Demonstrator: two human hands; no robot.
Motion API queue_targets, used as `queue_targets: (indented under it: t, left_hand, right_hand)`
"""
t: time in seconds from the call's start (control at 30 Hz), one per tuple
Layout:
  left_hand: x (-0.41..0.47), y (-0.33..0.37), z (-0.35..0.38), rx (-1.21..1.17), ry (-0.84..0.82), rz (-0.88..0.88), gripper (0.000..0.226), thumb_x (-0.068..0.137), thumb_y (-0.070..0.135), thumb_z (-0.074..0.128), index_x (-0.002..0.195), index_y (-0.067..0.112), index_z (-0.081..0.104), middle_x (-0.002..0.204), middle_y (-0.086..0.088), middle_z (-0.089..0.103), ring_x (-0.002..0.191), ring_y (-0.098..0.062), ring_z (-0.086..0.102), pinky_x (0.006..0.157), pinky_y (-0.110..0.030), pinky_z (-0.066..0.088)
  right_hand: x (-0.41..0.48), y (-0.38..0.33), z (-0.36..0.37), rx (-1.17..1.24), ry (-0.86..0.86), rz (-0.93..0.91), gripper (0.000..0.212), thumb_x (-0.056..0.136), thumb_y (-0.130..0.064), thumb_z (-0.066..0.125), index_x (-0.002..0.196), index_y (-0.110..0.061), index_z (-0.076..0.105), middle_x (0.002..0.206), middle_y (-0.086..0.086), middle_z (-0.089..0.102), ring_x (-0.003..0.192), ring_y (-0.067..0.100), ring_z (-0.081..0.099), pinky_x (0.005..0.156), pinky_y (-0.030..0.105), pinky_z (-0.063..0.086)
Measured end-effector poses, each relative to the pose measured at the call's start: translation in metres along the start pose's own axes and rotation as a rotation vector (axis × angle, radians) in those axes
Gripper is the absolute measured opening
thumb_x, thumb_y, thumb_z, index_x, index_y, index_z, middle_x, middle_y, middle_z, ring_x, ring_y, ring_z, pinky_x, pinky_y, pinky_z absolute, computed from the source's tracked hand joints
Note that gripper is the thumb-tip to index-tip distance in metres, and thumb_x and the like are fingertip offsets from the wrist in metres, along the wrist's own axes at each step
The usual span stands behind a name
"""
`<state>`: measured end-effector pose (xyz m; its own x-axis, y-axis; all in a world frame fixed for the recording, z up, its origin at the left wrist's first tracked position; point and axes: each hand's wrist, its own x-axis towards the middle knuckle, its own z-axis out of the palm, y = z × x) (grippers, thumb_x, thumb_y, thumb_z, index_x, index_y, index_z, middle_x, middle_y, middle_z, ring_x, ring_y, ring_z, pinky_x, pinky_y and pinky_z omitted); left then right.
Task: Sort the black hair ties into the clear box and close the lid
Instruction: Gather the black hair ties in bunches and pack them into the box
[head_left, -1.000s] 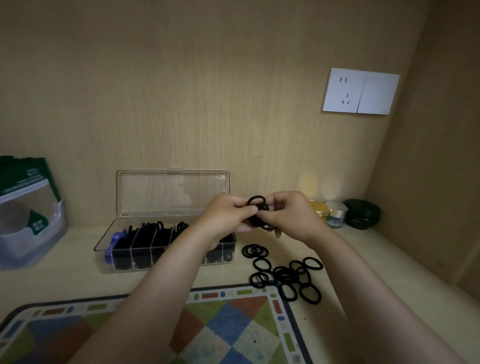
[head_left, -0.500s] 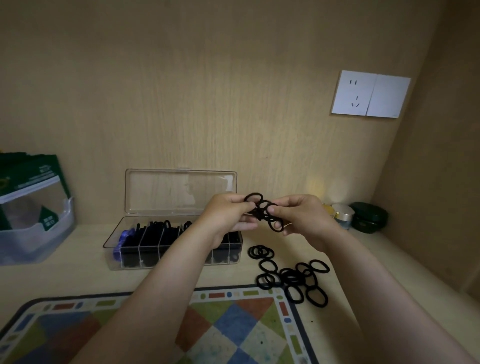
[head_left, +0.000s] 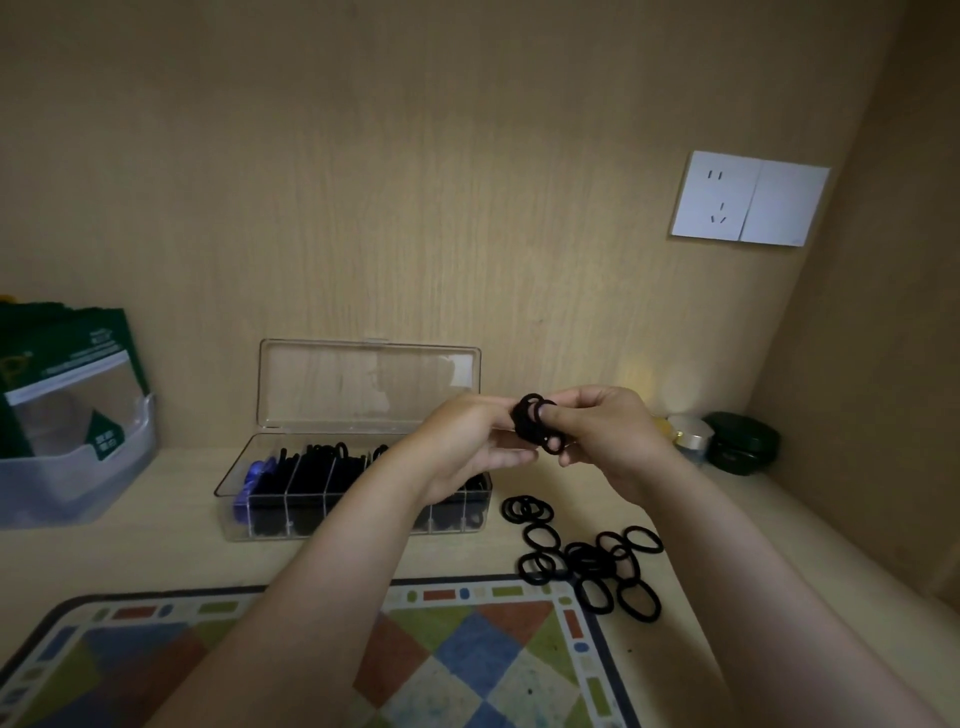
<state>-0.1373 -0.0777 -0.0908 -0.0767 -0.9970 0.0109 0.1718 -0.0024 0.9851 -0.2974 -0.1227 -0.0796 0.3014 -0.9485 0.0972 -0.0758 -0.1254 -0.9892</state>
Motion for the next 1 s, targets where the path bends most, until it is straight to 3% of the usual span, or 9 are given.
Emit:
queue_targets:
  t: [0.07, 0.13, 0.23, 0.4, 0.57, 0.67, 0.77, 0.87, 1.0]
  left_hand:
    - [-0.001, 0.002, -0.001, -0.113, -0.013, -0.008, 0.032, 0.1, 0.012, 0.05, 0.124, -0.005, 0.061, 0.125, -0.022, 0.064, 0.112, -0.032, 0.067, 0.097, -0.044, 0.055]
    - [-0.002, 0.001, -0.002, 0.057, -0.048, 0.035, 0.031, 0.096, 0.022, 0.062, 0.121, 0.005, 0.067, 0.118, -0.015, 0.07, 0.111, -0.024, 0.068, 0.099, -0.038, 0.054]
    - [-0.001, -0.001, -0.003, 0.208, -0.014, 0.089, 0.028, 0.091, 0.01, 0.068, 0.119, 0.012, 0.071, 0.109, -0.012, 0.075, 0.105, -0.02, 0.071, 0.096, -0.031, 0.055]
    - [-0.007, -0.002, -0.005, 0.23, 0.052, 0.08, 0.03, 0.092, 0.004, 0.066, 0.118, 0.018, 0.069, 0.108, -0.007, 0.075, 0.099, -0.018, 0.073, 0.087, -0.028, 0.058]
    - [-0.025, 0.004, -0.012, 0.202, 0.129, 0.075, 0.029, 0.089, 0.003, 0.068, 0.116, 0.013, 0.063, 0.103, -0.01, 0.076, 0.091, -0.021, 0.075, 0.08, -0.029, 0.06]
    - [-0.038, 0.009, -0.022, 0.218, 0.189, 0.082, 0.018, 0.09, 0.002, 0.068, 0.107, 0.008, 0.068, 0.099, -0.013, 0.076, 0.078, -0.017, 0.074, 0.07, -0.023, 0.059]
    - [-0.053, 0.01, -0.033, 0.254, 0.244, 0.1, 0.017, 0.088, 0.001, 0.07, 0.103, 0.006, 0.073, 0.093, -0.011, 0.076, 0.072, -0.013, 0.073, 0.065, -0.021, 0.058]
    - [-0.068, 0.01, -0.045, 0.278, 0.248, 0.118, 0.022, 0.086, 0.001, 0.071, 0.107, 0.005, 0.075, 0.087, -0.009, 0.076, 0.068, -0.01, 0.072, 0.063, -0.019, 0.056]
    - [-0.083, 0.018, -0.066, 0.315, 0.238, 0.155, 0.023, 0.09, 0.007, 0.069, 0.113, 0.008, 0.074, 0.095, -0.007, 0.078, 0.078, -0.011, 0.073, 0.068, -0.021, 0.057]
  right_hand:
    - [-0.001, 0.0, 0.003, -0.073, 0.039, -0.043, 0.001, 0.086, -0.001, 0.073, 0.085, -0.001, 0.072, 0.068, 0.011, 0.069, 0.047, 0.012, 0.059, 0.044, 0.024, 0.049]
    - [-0.001, 0.001, 0.008, -0.102, 0.072, -0.071, 0.004, 0.084, -0.002, 0.074, 0.086, 0.001, 0.072, 0.068, 0.011, 0.069, 0.047, 0.011, 0.06, 0.043, 0.024, 0.049]
    - [-0.001, 0.0, 0.012, -0.013, 0.077, 0.0, 0.012, 0.084, -0.003, 0.074, 0.093, 0.005, 0.071, 0.066, 0.012, 0.068, 0.047, 0.012, 0.061, 0.045, 0.024, 0.05]
    - [0.0, -0.001, 0.008, 0.12, -0.079, 0.168, 0.021, 0.089, -0.003, 0.07, 0.108, 0.007, 0.067, 0.079, 0.016, 0.071, 0.058, 0.018, 0.067, 0.05, 0.023, 0.052]
    - [-0.005, -0.004, 0.006, 0.089, -0.322, 0.25, 0.029, 0.093, -0.013, 0.067, 0.119, -0.001, 0.064, 0.095, 0.013, 0.074, 0.076, 0.019, 0.068, 0.055, 0.025, 0.055]
    - [-0.01, -0.008, 0.011, 0.097, -0.461, 0.279, 0.022, 0.093, -0.01, 0.066, 0.112, 0.0, 0.068, 0.093, 0.014, 0.074, 0.075, 0.017, 0.069, 0.059, 0.025, 0.059]
    - [-0.017, -0.01, 0.025, 0.085, -0.458, 0.251, 0.014, 0.091, -0.008, 0.068, 0.102, -0.001, 0.072, 0.082, 0.013, 0.073, 0.069, 0.015, 0.071, 0.058, 0.024, 0.06]
    - [-0.024, -0.012, 0.045, 0.074, -0.446, 0.22, 0.016, 0.089, -0.01, 0.07, 0.102, -0.002, 0.073, 0.09, 0.019, 0.075, 0.072, 0.018, 0.073, 0.059, 0.025, 0.06]
    - [-0.029, -0.019, 0.071, 0.06, -0.432, 0.202, 0.022, 0.089, -0.015, 0.071, 0.105, 0.001, 0.072, 0.095, 0.02, 0.076, 0.076, 0.02, 0.075, 0.059, 0.025, 0.06]
